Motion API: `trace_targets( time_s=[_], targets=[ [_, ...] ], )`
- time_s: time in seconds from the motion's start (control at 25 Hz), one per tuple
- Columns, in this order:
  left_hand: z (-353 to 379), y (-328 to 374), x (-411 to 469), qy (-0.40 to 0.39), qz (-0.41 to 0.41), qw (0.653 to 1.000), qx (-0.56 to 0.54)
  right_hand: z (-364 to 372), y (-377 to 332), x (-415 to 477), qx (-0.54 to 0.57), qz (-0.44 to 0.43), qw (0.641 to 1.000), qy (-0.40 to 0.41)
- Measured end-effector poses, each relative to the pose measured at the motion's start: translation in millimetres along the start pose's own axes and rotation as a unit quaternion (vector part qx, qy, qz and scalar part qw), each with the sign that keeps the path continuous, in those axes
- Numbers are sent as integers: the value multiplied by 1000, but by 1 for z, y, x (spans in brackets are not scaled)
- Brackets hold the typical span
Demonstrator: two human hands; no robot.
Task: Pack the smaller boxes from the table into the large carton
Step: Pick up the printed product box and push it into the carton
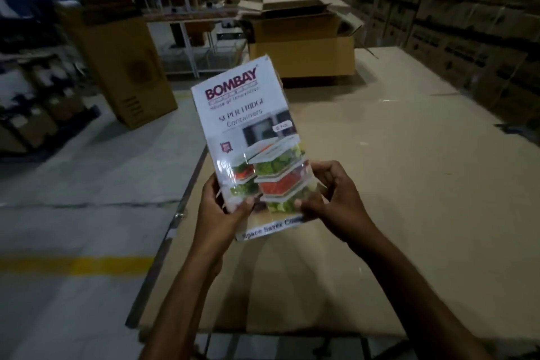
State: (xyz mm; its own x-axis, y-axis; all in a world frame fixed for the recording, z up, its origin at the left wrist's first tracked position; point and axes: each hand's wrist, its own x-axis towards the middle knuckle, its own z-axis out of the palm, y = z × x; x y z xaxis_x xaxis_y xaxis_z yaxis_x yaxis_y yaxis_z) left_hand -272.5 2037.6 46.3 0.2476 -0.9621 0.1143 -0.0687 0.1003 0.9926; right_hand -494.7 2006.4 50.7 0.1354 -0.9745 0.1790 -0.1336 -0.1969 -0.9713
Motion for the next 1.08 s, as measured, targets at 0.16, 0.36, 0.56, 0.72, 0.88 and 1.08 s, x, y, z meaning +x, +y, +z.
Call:
trace_targets(
  time_s=[0.16,0.36,0.56,0.72,0.88,1.08],
  targets=[
    [-78,-15,3,-23,22,999,20,62,-16,14,-81,15,994,-68],
    [-184,-39,30,-51,54,995,59,176,-38,42,-106,-12,994,5],
    [-308,-28,65,-1,37,999,18,298,-50,62,-101,-43,994,-13],
    [-384,-10,98,-19,14,999,34,374,-62,80,-61,-24,997,-50],
    [-411,-10,134,7,-33,999,10,430,-62,119,42,31,999,-14],
    [-438,-16,210,7,-85,996,12,473,-37,196,74,59,994,49]
  ],
)
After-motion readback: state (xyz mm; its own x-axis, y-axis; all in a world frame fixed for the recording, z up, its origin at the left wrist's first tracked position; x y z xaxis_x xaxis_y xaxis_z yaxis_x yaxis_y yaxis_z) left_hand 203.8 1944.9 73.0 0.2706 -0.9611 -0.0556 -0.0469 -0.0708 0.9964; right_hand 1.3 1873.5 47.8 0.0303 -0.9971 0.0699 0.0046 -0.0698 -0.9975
